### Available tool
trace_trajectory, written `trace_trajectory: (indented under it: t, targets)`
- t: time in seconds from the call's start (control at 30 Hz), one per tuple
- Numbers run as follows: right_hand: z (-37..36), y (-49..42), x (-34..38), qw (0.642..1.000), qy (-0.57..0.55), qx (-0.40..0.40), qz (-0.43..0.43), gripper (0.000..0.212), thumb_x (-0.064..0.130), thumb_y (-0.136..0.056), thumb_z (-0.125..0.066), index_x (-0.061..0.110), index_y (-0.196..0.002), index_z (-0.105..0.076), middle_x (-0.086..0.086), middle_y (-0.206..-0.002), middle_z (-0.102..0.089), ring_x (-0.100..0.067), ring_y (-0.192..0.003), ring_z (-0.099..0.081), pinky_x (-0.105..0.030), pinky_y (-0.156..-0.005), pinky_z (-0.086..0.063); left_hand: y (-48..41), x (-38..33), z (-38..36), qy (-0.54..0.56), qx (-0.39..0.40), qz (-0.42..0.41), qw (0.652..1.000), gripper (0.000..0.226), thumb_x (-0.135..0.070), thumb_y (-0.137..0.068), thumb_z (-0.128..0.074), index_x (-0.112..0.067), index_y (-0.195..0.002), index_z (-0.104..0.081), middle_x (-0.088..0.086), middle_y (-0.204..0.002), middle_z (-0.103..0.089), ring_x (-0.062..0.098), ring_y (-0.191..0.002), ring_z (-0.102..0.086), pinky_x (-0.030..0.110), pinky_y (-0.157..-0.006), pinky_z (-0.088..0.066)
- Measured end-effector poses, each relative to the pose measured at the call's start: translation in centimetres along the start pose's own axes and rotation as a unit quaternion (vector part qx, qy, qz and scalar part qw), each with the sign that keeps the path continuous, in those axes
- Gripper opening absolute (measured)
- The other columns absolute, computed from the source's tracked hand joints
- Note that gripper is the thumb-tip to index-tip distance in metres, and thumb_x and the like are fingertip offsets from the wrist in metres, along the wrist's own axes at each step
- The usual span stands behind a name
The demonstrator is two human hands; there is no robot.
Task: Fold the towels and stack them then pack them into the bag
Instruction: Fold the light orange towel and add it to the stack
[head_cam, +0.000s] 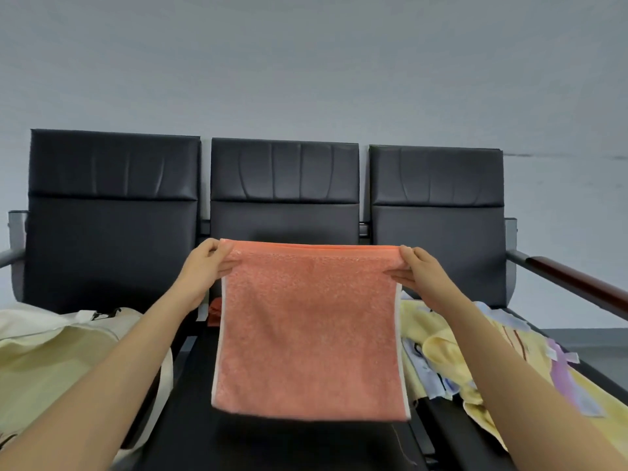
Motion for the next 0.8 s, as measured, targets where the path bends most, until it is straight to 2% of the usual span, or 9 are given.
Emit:
trace_trajectory:
  t: [0.07, 0.17, 0.3, 0.4, 0.5, 0.53, 0.6, 0.7, 0.8]
  targets:
    - [-0.2, -0.1, -0.3, 0.999, -0.026, -0.008, 0.028, 0.027, 0.032, -0.102, -0.043, 0.006, -0.096, -0.052, -0.015, -0.102, -0.062, -0.026, -0.096, -0.068, -0.025, -0.077, -0.057, 0.2, 0.2, 0.0, 0.020, -0.006, -0.026, 0.999, 0.033, -0.032, -0.098, -0.051, -0.002, -0.110, -0.057, 0.008, -0.105, -0.069, 0.016, -0.098, -0.069, 0.029, -0.092, -0.050]
    - [-0.4, 0.0, -0.5, 0.999, -0.010, -0.014, 0.048, 0.029, 0.033, -0.101, -0.045, 0.007, -0.094, -0.055, -0.013, -0.098, -0.064, -0.026, -0.094, -0.069, -0.026, -0.077, -0.058, 0.5, 0.7, 0.5, 0.011, -0.017, -0.052, 0.998, 0.026, -0.034, -0.098, -0.052, -0.010, -0.102, -0.059, 0.011, -0.100, -0.071, 0.018, -0.094, -0.071, 0.030, -0.090, -0.052]
    - [-0.7, 0.7, -1.5, 0.998, 0.060, -0.001, 0.017, 0.038, 0.036, -0.101, -0.044, 0.000, -0.108, -0.055, -0.012, -0.094, -0.063, -0.023, -0.076, -0.073, -0.038, -0.078, -0.060, 1.4, 2.9, 1.7, -0.102, -0.050, -0.027, 0.993, 0.027, -0.040, -0.095, -0.054, -0.016, -0.090, -0.062, 0.011, -0.086, -0.068, 0.029, -0.085, -0.070, 0.041, -0.083, -0.057]
    - [-0.9, 1.8, -2.8, 0.991, 0.115, 0.046, -0.042, 0.036, 0.035, -0.101, -0.044, 0.001, -0.107, -0.055, -0.015, -0.095, -0.064, -0.023, -0.072, -0.073, -0.041, -0.078, -0.059, 2.6, 4.9, 2.2, -0.158, -0.034, 0.029, 0.986, 0.030, -0.037, -0.095, -0.055, -0.008, -0.090, -0.064, 0.007, -0.080, -0.063, 0.025, -0.074, -0.068, 0.047, -0.079, -0.058]
    - [-0.5, 3.1, -4.8, 0.970, 0.152, 0.126, -0.141, 0.041, 0.037, -0.100, -0.044, 0.007, -0.127, -0.048, -0.009, -0.114, -0.060, -0.028, -0.080, -0.073, -0.036, -0.078, -0.059, 4.3, 6.4, 2.1, -0.145, 0.020, 0.113, 0.983, 0.028, -0.022, -0.096, -0.056, 0.006, -0.094, -0.058, 0.011, -0.070, -0.055, 0.017, -0.046, -0.065, 0.025, -0.052, -0.058]
    - [-0.3, 3.4, -5.7, 0.959, 0.171, 0.149, -0.168, 0.045, 0.038, -0.100, -0.045, 0.011, -0.136, -0.043, -0.004, -0.115, -0.057, -0.027, -0.082, -0.074, -0.035, -0.080, -0.058, 4.8, 7.0, 2.1, -0.145, 0.041, 0.142, 0.978, 0.025, -0.019, -0.096, -0.057, 0.006, -0.094, -0.057, 0.013, -0.069, -0.054, 0.017, -0.044, -0.065, 0.024, -0.047, -0.056]
    - [0.0, 3.7, -7.3, 0.942, 0.194, 0.180, -0.208, 0.051, 0.038, -0.099, -0.047, 0.011, -0.141, -0.038, -0.005, -0.116, -0.055, -0.027, -0.082, -0.074, -0.034, -0.079, -0.058, 5.6, 8.3, 2.3, -0.159, 0.086, 0.197, 0.964, 0.025, -0.020, -0.095, -0.059, 0.005, -0.092, -0.057, 0.016, -0.065, -0.059, 0.020, -0.048, -0.067, 0.027, -0.048, -0.057]
    - [-0.2, 4.1, -9.8, 0.930, 0.174, 0.204, -0.250, 0.047, 0.033, -0.099, -0.049, 0.006, -0.137, -0.040, -0.011, -0.129, -0.051, -0.028, -0.081, -0.073, -0.032, -0.068, -0.058, 6.0, 10.3, 2.5, -0.185, 0.123, 0.251, 0.942, 0.026, -0.025, -0.095, -0.059, 0.001, -0.088, -0.058, 0.013, -0.060, -0.061, 0.021, -0.054, -0.066, 0.028, -0.051, -0.056]
    - [-0.6, 4.1, -12.0, 0.926, 0.150, 0.204, -0.279, 0.033, 0.021, -0.098, -0.053, 0.002, -0.124, -0.046, -0.013, -0.109, -0.060, -0.025, -0.074, -0.073, -0.029, -0.061, -0.058, 6.0, 12.5, 2.0, -0.220, 0.115, 0.274, 0.929, 0.027, -0.029, -0.095, -0.058, -0.005, -0.082, -0.056, 0.009, -0.062, -0.052, 0.016, -0.053, -0.052, 0.027, -0.054, -0.050]
Point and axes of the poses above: each hand's wrist, its own y-axis away from the middle knuckle, its own z-axis out of the back of the hand, x = y × z, the point moved 1 cm from there along -y, towards the middle knuckle
